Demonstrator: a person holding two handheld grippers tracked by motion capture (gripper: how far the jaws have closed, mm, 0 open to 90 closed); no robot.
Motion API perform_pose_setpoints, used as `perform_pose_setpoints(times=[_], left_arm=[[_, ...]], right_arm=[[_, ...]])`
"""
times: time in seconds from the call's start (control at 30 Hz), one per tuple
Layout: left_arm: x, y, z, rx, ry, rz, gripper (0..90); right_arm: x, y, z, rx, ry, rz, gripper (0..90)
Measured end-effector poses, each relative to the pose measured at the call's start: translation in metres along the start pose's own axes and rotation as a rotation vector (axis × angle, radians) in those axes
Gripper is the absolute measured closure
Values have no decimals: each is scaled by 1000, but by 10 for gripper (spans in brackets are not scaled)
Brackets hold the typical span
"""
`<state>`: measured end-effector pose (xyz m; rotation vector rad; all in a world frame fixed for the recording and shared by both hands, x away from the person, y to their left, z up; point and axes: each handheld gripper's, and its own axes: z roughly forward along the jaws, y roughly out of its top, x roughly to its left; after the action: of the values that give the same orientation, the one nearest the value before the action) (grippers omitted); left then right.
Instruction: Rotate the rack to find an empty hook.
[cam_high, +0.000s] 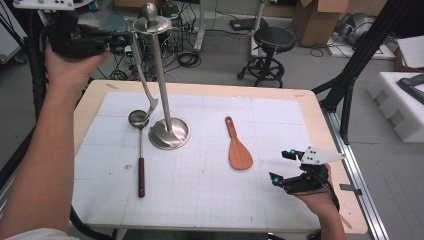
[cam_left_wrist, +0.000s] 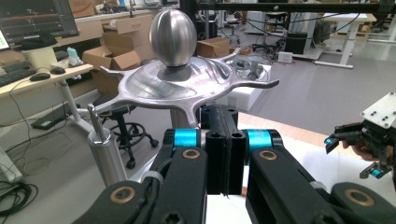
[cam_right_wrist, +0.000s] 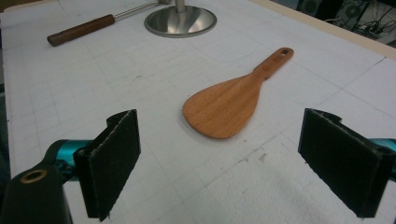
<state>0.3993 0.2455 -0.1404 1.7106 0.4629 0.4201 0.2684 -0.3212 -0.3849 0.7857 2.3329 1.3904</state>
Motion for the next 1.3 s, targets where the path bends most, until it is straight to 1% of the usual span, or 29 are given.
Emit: perform_pose_setpoints(times=[0.07,0.13,0.17,0.23,0.3,0.33,0.4,0.43,0.53,0.6,0.67,0.73,0.8,0.87,0.97,1.03,1.07,1.1,1.17,1.2,1.3], left_arm=[[2,0,-1,-2,12,-5,897],[3,-1,-1,-7,9,-10,897],[3,0,-1,-10,15,-6,897],[3,0,0,-17,7,-14,897],[3,0,0,-12,18,-7,897],[4,-1,0,-15,16,-15,897],[4,-1,0,-12,35,-16,897],[5,-1,0,-16,34,-24,898],[6,-1,0,-17,29,-25,898],[6,-2,0,-16,17,-25,897],[4,-2,0,-9,6,-12,897],[2,-1,-1,-2,12,-2,895],[0,-2,-2,-7,-4,-4,893],[-3,-1,-3,-2,-11,0,883],[-8,-4,-4,-8,-28,2,839],[-12,-9,-6,-7,-37,1,811],[-14,-12,-6,-7,-45,0,787],[-16,-15,-7,-1,-43,2,757],[-18,-20,-8,-2,-65,-2,739],[-21,-23,-9,-2,-70,3,722],[-27,-28,-11,-8,-93,4,638]], right_arm=[[0,0,0,0,0,2,118],[0,0,0,1,0,1,118],[0,0,0,0,-1,1,118],[0,0,0,-1,0,1,118],[0,0,0,0,0,3,118],[0,0,0,1,-1,3,118],[0,0,0,1,0,3,118],[0,0,0,2,-1,4,118],[0,0,-1,3,-1,2,118],[0,1,-2,0,-2,2,118],[0,1,-2,-3,-6,-1,118],[1,1,-2,1,-3,1,118],[0,1,-1,1,-3,-3,118],[1,1,-1,0,-2,-1,118],[1,1,-1,0,-1,-3,118],[1,1,-1,0,2,-2,118],[1,2,-1,0,2,-6,118],[2,2,0,-1,4,-3,118],[3,3,0,-1,4,-5,118],[2,3,0,-4,5,-9,118],[3,5,1,-5,6,-11,118]])
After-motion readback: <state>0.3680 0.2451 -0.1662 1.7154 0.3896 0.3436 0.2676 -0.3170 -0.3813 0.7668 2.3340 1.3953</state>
